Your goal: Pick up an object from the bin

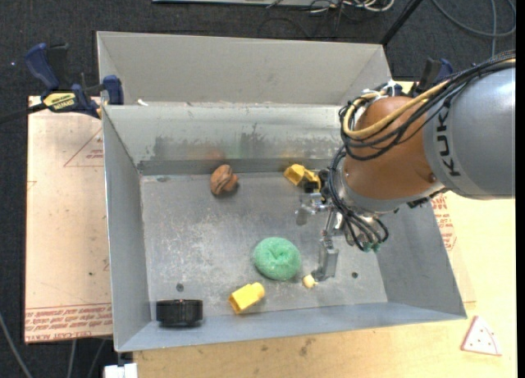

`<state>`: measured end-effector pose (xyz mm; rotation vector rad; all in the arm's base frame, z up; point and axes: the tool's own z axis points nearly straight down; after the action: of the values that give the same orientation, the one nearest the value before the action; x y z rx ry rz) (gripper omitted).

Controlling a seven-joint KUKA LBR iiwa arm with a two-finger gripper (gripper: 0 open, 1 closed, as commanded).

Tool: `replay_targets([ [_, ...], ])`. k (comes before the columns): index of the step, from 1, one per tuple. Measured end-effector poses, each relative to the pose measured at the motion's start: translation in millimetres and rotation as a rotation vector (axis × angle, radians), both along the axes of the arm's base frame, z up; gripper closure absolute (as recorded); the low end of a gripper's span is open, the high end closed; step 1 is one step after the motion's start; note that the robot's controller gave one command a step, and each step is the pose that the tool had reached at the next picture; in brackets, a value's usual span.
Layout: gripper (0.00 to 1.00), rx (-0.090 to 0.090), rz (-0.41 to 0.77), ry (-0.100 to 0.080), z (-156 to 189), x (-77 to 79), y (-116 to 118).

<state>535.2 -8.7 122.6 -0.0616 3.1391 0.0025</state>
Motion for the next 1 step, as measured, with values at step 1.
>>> replay_targets([
  [1, 0.0, 0.0, 0.0, 0.0, 0.0, 0.0, 0.0],
])
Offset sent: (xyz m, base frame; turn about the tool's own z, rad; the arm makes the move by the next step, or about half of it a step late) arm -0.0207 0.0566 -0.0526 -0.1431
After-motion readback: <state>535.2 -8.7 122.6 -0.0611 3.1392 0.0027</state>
